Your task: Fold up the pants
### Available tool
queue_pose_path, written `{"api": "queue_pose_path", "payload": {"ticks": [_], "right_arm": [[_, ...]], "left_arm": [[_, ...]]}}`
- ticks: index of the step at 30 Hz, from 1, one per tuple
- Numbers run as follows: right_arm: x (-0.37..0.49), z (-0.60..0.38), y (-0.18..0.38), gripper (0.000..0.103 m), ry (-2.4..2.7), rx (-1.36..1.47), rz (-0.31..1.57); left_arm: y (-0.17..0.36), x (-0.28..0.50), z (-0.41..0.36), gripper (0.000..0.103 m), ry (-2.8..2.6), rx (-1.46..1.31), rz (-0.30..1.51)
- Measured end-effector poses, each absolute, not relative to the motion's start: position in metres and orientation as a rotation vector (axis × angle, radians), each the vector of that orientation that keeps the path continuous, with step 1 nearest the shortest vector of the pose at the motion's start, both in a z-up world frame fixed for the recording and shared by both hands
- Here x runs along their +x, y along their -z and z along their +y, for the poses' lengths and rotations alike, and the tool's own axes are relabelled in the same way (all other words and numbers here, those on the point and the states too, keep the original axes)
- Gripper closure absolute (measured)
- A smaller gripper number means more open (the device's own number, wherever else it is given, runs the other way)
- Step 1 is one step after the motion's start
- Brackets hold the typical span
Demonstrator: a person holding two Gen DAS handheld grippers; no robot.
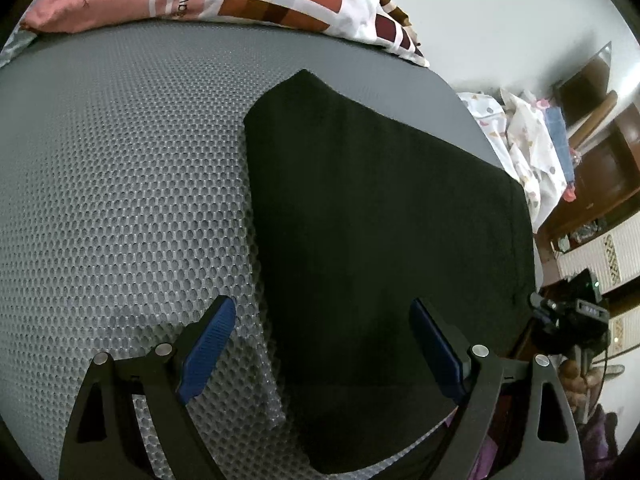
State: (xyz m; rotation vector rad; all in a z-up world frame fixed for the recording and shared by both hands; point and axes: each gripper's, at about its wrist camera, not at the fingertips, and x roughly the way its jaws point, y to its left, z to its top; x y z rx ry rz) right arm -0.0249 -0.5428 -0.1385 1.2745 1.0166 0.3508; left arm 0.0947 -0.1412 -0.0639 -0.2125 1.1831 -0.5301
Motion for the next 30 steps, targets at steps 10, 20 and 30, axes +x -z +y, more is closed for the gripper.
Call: {"api": "queue_pose_path", "payload": {"ticks": [10,20,30], "right_arm": [[-0.015,-0.532,0.079,0.053,-0.285,0.914,1.023],[0.033,-0.518,0.081,0.03,-0.191,0.614,1.103],[0.056,-0.493,0.089,0.031,-0.262,0.507,1.137]], "left_arm": [[0.063,0.094,-0.139,0.015,0.491,-0.179,1.143],[0.066,0.094,-0.145,0.015,0.42,-0.011,1.1],[0.064,0.097,-0.159,0.012,0.406,0.101,1.069]]}}
